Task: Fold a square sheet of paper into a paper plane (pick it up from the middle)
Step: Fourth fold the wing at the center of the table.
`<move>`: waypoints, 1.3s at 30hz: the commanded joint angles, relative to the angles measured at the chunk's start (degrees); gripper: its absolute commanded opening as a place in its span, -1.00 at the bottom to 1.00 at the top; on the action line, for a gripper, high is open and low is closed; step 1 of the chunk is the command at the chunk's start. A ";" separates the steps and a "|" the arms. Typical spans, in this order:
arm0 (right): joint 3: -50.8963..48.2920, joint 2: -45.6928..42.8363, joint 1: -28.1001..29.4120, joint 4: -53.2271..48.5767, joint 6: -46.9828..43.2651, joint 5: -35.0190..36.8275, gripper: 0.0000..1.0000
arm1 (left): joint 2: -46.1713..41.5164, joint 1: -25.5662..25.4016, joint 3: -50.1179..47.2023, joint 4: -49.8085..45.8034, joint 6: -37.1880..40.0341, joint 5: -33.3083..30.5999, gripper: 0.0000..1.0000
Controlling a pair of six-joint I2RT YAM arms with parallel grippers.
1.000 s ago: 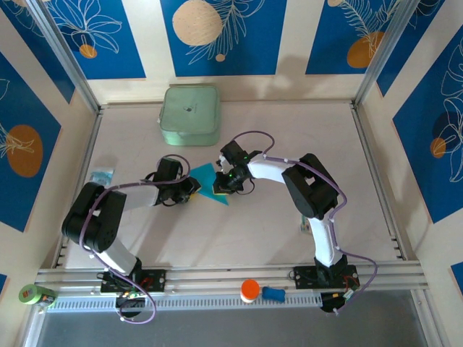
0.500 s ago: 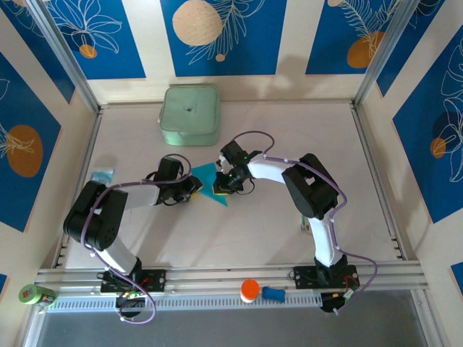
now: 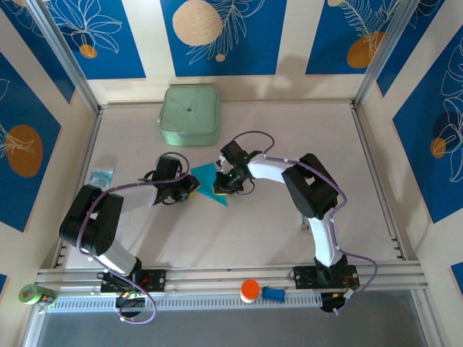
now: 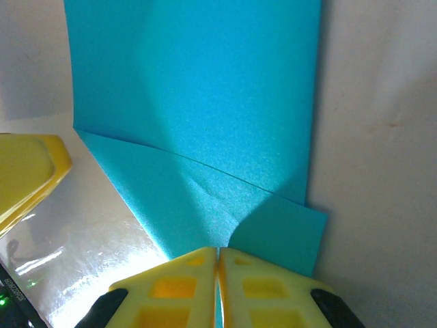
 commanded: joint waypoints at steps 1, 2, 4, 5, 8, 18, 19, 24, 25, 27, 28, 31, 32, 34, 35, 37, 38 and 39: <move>-1.21 2.50 -0.09 -2.04 0.34 -0.50 -0.78 | 1.43 0.42 1.04 0.46 0.49 0.90 -0.46; -1.15 2.57 -0.09 -2.04 0.26 -0.60 -0.78 | 1.68 0.43 1.14 0.78 0.33 1.01 -0.47; -0.97 2.75 -0.09 -2.12 0.25 -0.63 -0.78 | 2.14 0.42 1.30 0.90 0.23 1.32 -0.47; -0.91 2.80 -0.09 -2.19 0.21 -0.63 -0.78 | 2.37 0.41 1.47 0.91 0.26 1.42 -0.47; -0.73 2.95 -0.04 -2.39 0.25 -0.59 -0.79 | 2.78 0.40 1.47 1.52 0.16 1.62 -0.52; -0.80 3.04 0.04 -2.48 -0.09 -0.41 -0.80 | 3.80 0.43 1.61 3.31 0.24 2.59 -0.59; -0.95 3.09 0.00 -2.48 -0.13 -0.41 -0.80 | 3.95 0.43 1.65 3.98 0.26 3.01 -0.60; -1.01 3.06 -0.13 -2.23 -0.89 -0.72 -0.80 | 4.71 0.61 1.74 7.02 0.30 5.32 -0.59; -1.09 2.98 -0.26 -2.13 -1.10 -0.89 -0.80 | 4.93 0.73 1.74 7.69 0.38 5.81 -0.59; -1.11 2.88 -0.44 -1.95 -1.58 -1.13 -0.80 | 5.26 0.94 1.57 8.64 0.17 6.59 -0.58; -1.17 2.78 -0.55 -1.78 -1.89 -1.41 -0.80 | 5.47 1.08 1.40 9.31 0.10 6.86 -0.58; -1.11 2.65 -0.79 -1.49 -2.90 -1.86 -0.79 | 5.92 1.33 1.30 9.77 0.10 7.23 -0.59; -1.07 2.54 -0.82 -1.42 -3.34 -1.99 -0.79 | 6.00 1.55 1.30 9.88 0.05 7.29 -0.61; -0.98 2.16 -0.96 -1.13 -4.38 -2.45 -0.77 | 6.04 1.65 1.39 9.81 0.06 7.23 -0.68; -1.13 1.68 -0.96 -0.75 -4.97 -2.60 -0.76 | 5.95 1.66 1.39 9.71 0.00 7.06 -0.72; -1.13 0.21 -1.14 0.05 -6.39 -2.91 -0.73 | 5.66 1.60 1.40 9.46 -0.24 6.81 -0.80; -1.24 -1.00 -1.15 0.64 -7.31 -2.91 -0.71 | 5.31 1.66 1.40 9.23 -0.45 6.54 -0.84; -1.44 -2.16 -1.07 1.00 -8.02 -2.75 -0.67 | 5.03 1.66 1.43 9.07 -0.66 6.45 -0.86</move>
